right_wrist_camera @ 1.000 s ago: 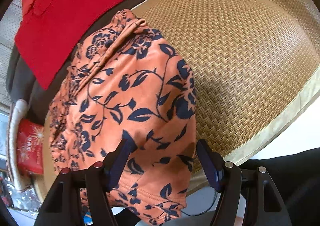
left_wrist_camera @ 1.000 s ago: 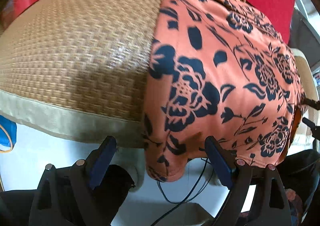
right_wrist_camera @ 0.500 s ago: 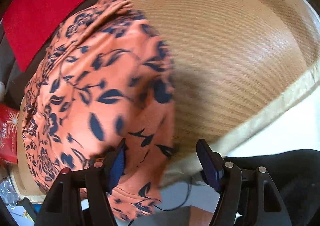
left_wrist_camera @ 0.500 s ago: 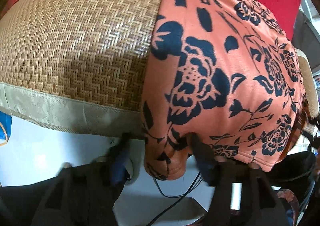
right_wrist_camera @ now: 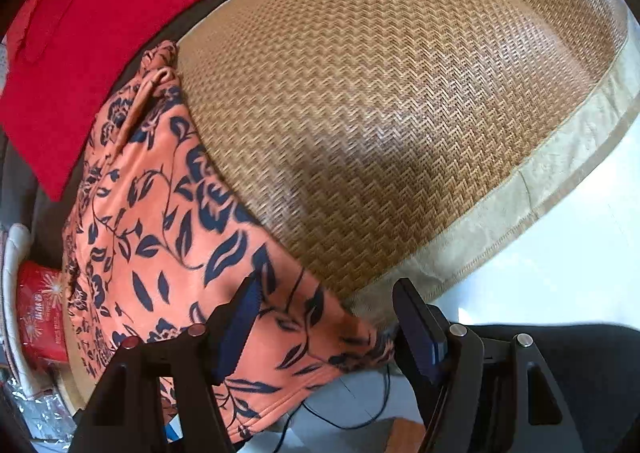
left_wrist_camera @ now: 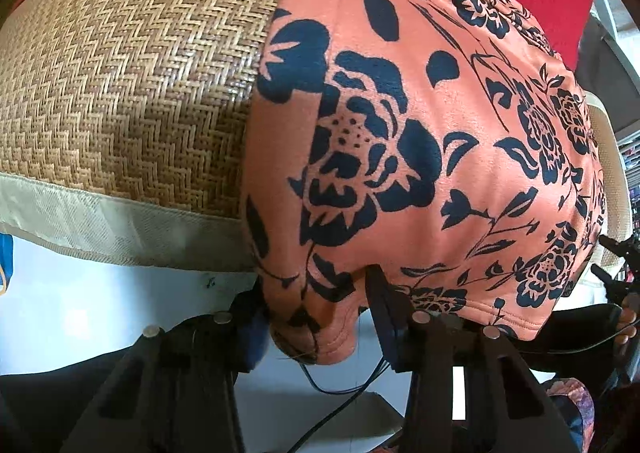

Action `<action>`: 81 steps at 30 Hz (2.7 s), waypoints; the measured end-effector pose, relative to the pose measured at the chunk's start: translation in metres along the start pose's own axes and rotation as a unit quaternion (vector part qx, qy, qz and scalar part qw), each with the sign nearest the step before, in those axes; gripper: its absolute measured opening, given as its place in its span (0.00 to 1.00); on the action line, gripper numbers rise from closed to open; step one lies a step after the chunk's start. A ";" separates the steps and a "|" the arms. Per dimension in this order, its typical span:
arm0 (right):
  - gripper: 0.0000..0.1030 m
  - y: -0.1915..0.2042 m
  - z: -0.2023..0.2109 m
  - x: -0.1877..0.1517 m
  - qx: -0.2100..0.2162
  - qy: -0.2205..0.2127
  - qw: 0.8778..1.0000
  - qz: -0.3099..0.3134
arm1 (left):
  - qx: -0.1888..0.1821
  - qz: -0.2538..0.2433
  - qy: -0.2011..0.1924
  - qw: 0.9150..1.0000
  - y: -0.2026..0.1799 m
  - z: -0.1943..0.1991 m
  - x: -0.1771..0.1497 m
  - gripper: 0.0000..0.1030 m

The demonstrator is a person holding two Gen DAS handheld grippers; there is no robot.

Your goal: Fold small clothes

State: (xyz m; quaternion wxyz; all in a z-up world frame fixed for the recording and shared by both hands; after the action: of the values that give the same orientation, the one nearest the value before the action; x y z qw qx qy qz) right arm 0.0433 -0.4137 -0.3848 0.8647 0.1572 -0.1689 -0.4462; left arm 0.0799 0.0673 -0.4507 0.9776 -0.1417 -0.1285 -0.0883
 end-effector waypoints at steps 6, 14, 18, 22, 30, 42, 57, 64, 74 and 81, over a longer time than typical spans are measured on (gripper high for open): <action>0.71 -0.021 -0.033 -0.013 0.014 0.080 0.997 0.014 | -0.005 0.022 0.016 1.000 0.020 -0.008 -0.005 0.65; 0.78 -0.033 -0.045 -0.026 0.074 0.080 0.992 0.057 | -0.013 0.006 0.018 1.000 0.014 -0.025 -0.007 0.59; 0.37 -0.016 -0.044 -0.052 0.128 0.117 0.981 0.092 | -0.031 0.022 0.004 0.999 0.016 -0.016 -0.009 0.20; 0.24 -0.001 -0.033 -0.072 0.118 0.099 0.976 0.152 | -0.044 0.020 -0.012 0.999 0.020 -0.009 -0.013 0.14; 0.36 0.011 -0.039 -0.089 0.065 0.083 0.982 0.155 | -0.036 0.043 0.002 0.998 0.035 -0.007 -0.024 0.58; 0.11 0.080 -0.031 -0.108 0.098 0.059 0.966 0.232 | -0.058 0.006 -0.024 0.998 0.018 0.012 -0.024 0.09; 0.10 0.190 0.061 -0.054 0.279 0.040 0.933 0.224 | -0.200 -0.002 -0.142 0.969 -0.006 0.144 0.075 0.08; 0.10 0.241 0.077 0.049 0.313 -0.003 0.932 0.182 | -0.189 0.006 -0.184 0.965 0.010 0.178 0.195 0.08; 0.10 0.283 -0.022 0.180 0.338 -0.032 0.940 0.020 | -0.172 0.100 -0.186 0.962 0.045 0.077 0.334 0.08; 0.19 0.277 -0.080 0.203 0.335 0.029 0.940 -0.064 | -0.176 0.164 -0.175 0.955 0.069 0.022 0.343 0.15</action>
State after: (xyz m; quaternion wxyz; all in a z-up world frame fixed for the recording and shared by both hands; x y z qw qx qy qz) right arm 0.3876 -0.4183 -0.3086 0.7359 0.4613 -0.2729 -0.4137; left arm 0.4158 0.0926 -0.3531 0.9004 -0.3434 -0.2553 0.0780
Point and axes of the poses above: each gripper's, at about its wrist camera, not at the fingertips, and z roughly against the way its jaws point, y to its left, x to its top, the point moved 10 cm from there along -z, roughly the way its jaws point, and after that the axes turned 9 degrees about -z, right-handed, at the moved point
